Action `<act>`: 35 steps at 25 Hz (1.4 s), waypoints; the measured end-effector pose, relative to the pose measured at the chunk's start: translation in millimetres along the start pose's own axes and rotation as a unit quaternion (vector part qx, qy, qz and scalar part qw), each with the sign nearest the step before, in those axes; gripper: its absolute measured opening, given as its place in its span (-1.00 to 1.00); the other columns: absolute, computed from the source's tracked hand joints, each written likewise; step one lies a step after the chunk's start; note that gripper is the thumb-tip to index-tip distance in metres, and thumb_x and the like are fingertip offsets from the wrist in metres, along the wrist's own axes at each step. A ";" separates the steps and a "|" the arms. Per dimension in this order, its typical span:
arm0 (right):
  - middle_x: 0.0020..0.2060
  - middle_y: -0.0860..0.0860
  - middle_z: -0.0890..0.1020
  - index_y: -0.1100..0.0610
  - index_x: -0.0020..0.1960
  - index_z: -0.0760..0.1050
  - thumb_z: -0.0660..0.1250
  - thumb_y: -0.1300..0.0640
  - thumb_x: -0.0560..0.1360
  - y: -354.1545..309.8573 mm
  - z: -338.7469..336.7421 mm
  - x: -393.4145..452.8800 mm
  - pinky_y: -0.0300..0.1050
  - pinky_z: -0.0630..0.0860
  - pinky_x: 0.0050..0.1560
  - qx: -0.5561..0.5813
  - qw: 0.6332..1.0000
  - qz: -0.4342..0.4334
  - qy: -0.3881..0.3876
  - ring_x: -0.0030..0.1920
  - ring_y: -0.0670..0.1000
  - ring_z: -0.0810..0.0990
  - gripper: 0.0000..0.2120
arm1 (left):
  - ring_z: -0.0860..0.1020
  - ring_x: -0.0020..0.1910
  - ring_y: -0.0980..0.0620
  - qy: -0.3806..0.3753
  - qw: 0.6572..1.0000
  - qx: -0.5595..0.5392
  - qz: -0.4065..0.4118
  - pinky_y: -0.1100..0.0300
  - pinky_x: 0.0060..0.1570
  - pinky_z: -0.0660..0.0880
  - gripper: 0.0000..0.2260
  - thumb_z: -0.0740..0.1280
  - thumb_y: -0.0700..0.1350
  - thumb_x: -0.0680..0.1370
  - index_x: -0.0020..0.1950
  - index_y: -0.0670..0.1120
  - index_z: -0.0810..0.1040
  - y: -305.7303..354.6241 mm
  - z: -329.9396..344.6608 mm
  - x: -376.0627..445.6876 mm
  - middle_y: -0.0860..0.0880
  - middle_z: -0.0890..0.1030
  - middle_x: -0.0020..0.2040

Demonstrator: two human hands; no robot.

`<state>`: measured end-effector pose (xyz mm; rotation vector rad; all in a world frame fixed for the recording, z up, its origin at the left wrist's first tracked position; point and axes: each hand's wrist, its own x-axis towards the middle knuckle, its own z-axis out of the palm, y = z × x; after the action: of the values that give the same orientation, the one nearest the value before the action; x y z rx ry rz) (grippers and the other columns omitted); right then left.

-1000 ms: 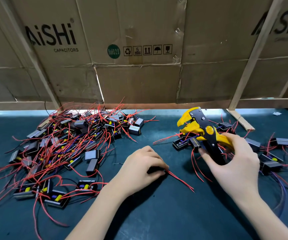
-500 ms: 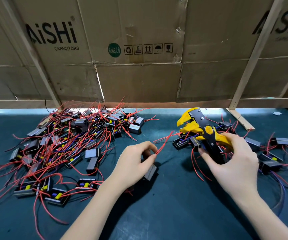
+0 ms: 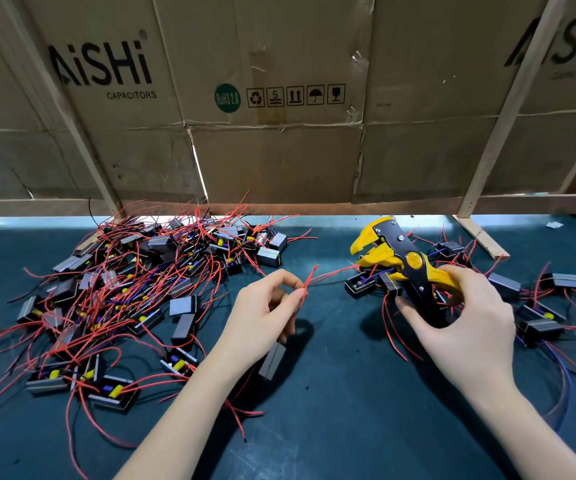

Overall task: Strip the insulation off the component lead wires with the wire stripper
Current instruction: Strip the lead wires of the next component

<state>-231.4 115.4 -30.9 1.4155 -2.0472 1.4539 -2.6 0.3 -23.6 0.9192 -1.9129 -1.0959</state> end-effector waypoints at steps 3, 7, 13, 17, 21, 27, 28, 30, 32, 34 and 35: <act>0.00 -0.02 0.63 0.06 0.12 0.54 0.59 0.00 0.27 -0.5 0.4 -0.3 0.24 0.50 0.09 -0.006 1.000 0.006 -0.004 0.04 0.14 0.61 -0.53 | 0.47 -0.55 0.00 0.000 1.000 -0.020 -0.003 0.23 -0.52 0.43 -0.86 0.26 -0.18 0.63 -0.12 -0.06 0.48 0.6 1.6 -0.7 -0.01 0.54 -0.45; -0.01 -0.01 0.63 0.09 0.12 0.55 0.59 0.00 0.28 -2.0 0.8 -0.2 0.24 0.49 0.10 -0.011 1.000 0.003 -0.013 0.05 0.14 0.60 -0.53 | 0.48 -0.44 0.06 0.035 0.999 -0.036 0.002 0.26 -0.41 0.43 -0.84 0.28 -0.23 0.61 -0.14 -0.02 0.50 0.0 3.0 1.5 0.08 0.51 -0.37; -0.01 0.01 0.63 0.12 0.12 0.56 0.59 0.01 0.28 -3.0 -0.7 -0.8 0.22 0.48 0.11 -0.028 0.999 0.001 -0.024 0.06 0.14 0.60 -0.53 | 0.36 -0.34 0.12 0.054 0.998 0.022 0.026 0.24 -0.21 0.34 -0.84 0.43 -0.22 0.50 -0.12 -0.04 0.46 -4.3 5.1 2.7 0.14 0.37 -0.34; -0.01 0.01 0.64 0.12 0.10 0.56 0.60 0.02 0.27 -3.1 -0.4 -1.2 0.21 0.47 0.11 -0.034 0.999 0.004 -0.028 0.07 0.14 0.59 -0.54 | 0.38 -0.33 0.11 0.026 0.999 0.026 0.026 0.31 -0.23 0.36 -0.81 0.46 -0.12 0.48 -0.14 0.01 0.44 -5.5 5.5 0.5 0.16 0.38 -0.34; -0.02 0.03 0.64 0.13 0.10 0.57 0.60 0.02 0.27 -2.6 0.3 -1.1 0.21 0.47 0.09 -0.047 0.998 0.006 -0.035 0.07 0.16 0.59 -0.53 | 0.39 -0.36 0.11 0.007 1.000 -0.005 -0.007 0.16 -0.32 0.32 -0.85 0.30 -0.06 0.61 -0.17 0.04 0.49 -4.7 7.1 1.1 0.20 0.44 -0.40; -0.02 0.01 0.63 0.11 0.10 0.56 0.60 0.00 0.27 -1.5 -0.1 -1.0 0.15 0.46 0.09 -0.059 0.998 0.006 -0.035 0.07 0.15 0.58 -0.53 | 0.52 -0.17 0.18 -0.003 0.993 0.110 0.039 0.28 -0.09 0.44 -0.81 0.45 0.05 0.49 0.06 0.10 0.55 9.8 -24.0 -1.3 0.13 0.59 -0.11; -0.01 0.01 0.63 0.11 0.10 0.56 0.60 0.00 0.27 -1.2 -0.3 -1.0 0.14 0.46 0.09 -0.059 0.998 0.009 -0.034 0.07 0.15 0.58 -0.53 | 0.49 -0.18 0.19 -0.027 0.987 0.157 0.035 0.34 -0.11 0.41 -0.68 0.50 0.13 0.42 0.11 0.12 0.53 10.2 -36.7 -2.6 0.13 0.56 -0.07; -0.01 0.00 0.63 0.10 0.11 0.56 0.60 0.00 0.26 -1.2 -0.2 -1.2 0.14 0.46 0.09 -0.057 0.998 0.012 -0.035 0.07 0.14 0.58 -0.52 | 0.45 -0.24 0.18 -0.090 0.961 0.262 0.003 0.37 -0.18 0.37 -0.51 0.56 0.23 0.29 0.12 0.14 0.50 11.8 -54.0 -5.2 0.15 0.50 -0.05; -0.02 0.00 0.63 0.10 0.10 0.56 0.60 0.00 0.26 -1.2 0.3 -0.9 0.15 0.47 0.08 -0.057 0.998 0.012 -0.037 0.06 0.14 0.58 -0.52 | 0.44 -0.19 0.20 -0.137 0.927 0.347 -0.026 0.32 -0.11 0.36 -0.45 0.56 0.24 0.27 0.15 0.13 0.45 11.0 -54.0 -7.2 0.16 0.45 -0.02; -0.03 0.00 0.63 0.09 0.10 0.56 0.60 -0.01 0.27 -1.3 0.3 -0.4 0.15 0.47 0.08 -0.061 0.997 0.012 -0.039 0.06 0.15 0.58 -0.53 | 0.45 0.01 0.11 -0.152 0.903 0.401 -0.035 0.20 0.06 0.39 -0.46 0.54 0.18 0.34 0.21 0.08 0.42 10.0 -45.1 -6.4 0.11 0.43 0.03; -0.03 0.01 0.63 0.10 0.10 0.57 0.60 -0.01 0.27 -1.4 0.3 -0.3 0.16 0.47 0.08 -0.062 0.997 0.012 -0.039 0.06 0.15 0.58 -0.54 | 0.46 0.08 0.05 -0.147 0.898 0.414 -0.030 0.17 0.12 0.38 -0.51 0.52 0.11 0.38 0.22 0.05 0.43 8.6 -41.6 -5.5 0.08 0.43 0.05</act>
<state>-230.0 115.2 -30.4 1.4235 -2.1681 1.2750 33.6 -7.3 -2.0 1.3119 -2.6896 -0.4185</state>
